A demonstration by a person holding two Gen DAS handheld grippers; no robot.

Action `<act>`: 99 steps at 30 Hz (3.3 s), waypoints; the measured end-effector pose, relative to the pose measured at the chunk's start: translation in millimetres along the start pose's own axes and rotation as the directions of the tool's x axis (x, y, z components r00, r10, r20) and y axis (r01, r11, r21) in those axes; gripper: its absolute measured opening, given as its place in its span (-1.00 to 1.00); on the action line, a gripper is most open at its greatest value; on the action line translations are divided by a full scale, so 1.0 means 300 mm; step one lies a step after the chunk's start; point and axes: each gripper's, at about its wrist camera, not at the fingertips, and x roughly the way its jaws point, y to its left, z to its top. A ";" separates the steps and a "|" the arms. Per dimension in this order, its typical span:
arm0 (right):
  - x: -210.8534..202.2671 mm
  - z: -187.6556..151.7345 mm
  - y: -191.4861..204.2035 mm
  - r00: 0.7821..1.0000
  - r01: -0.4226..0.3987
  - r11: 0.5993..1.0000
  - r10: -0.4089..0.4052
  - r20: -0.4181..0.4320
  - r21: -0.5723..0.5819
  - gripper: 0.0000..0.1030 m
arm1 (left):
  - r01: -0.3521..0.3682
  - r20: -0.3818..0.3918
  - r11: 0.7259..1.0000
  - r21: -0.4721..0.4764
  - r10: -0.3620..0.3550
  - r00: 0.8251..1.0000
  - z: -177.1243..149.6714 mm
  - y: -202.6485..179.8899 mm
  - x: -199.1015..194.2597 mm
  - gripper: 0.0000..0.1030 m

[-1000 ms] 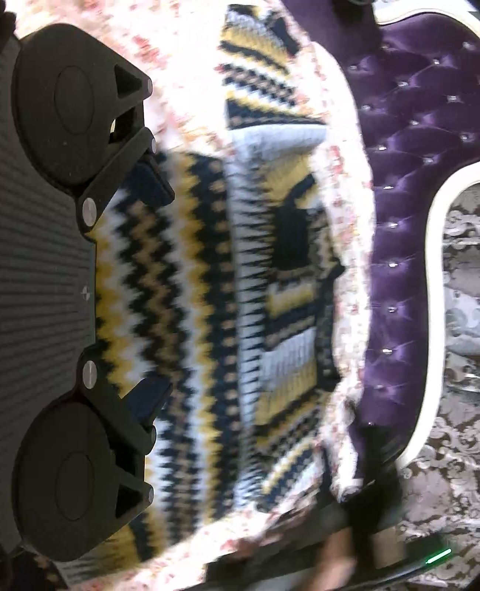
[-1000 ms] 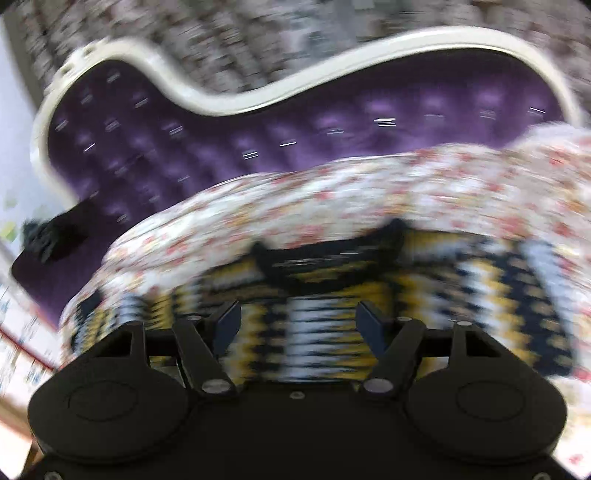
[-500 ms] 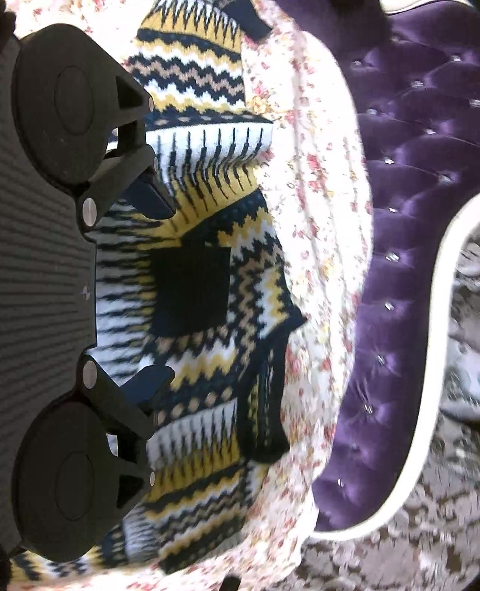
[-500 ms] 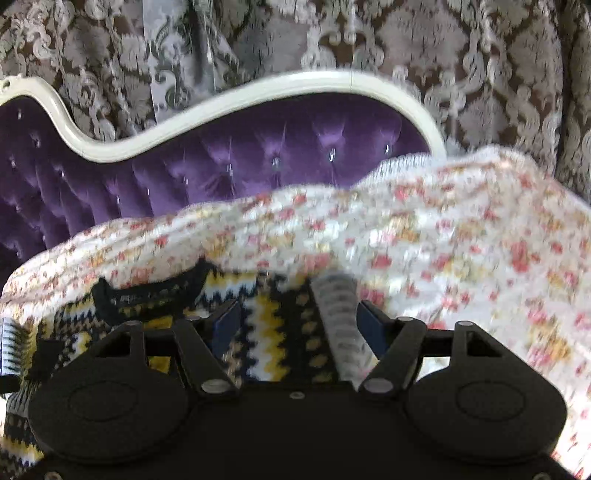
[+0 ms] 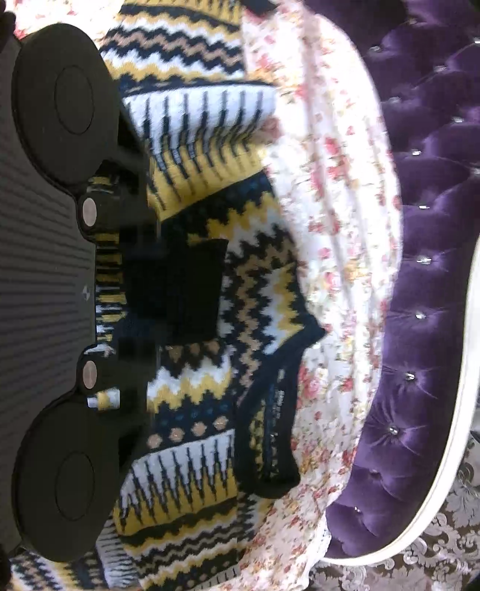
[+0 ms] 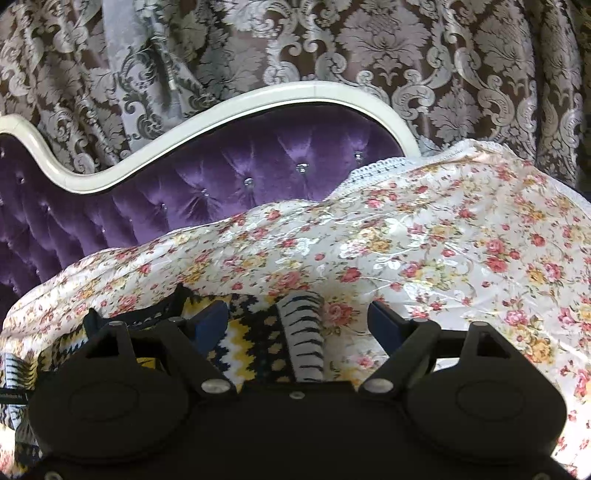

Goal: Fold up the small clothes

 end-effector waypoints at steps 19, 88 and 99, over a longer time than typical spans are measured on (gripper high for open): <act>0.100 -0.066 0.030 0.979 0.053 0.994 -0.071 -0.193 -0.094 0.64 | -0.076 0.005 0.996 -0.056 0.077 0.997 -0.011 0.133 -0.023 -0.50; 0.070 -0.244 0.375 0.931 -0.330 0.934 0.297 -0.213 -0.139 0.99 | -0.320 0.316 0.904 -0.283 0.403 0.859 0.096 0.881 -0.318 -0.82; 0.037 -0.204 0.352 0.938 -0.314 0.940 0.287 -0.194 -0.130 0.99 | -0.187 0.495 0.951 -0.246 0.289 0.819 0.269 0.639 -0.727 -0.83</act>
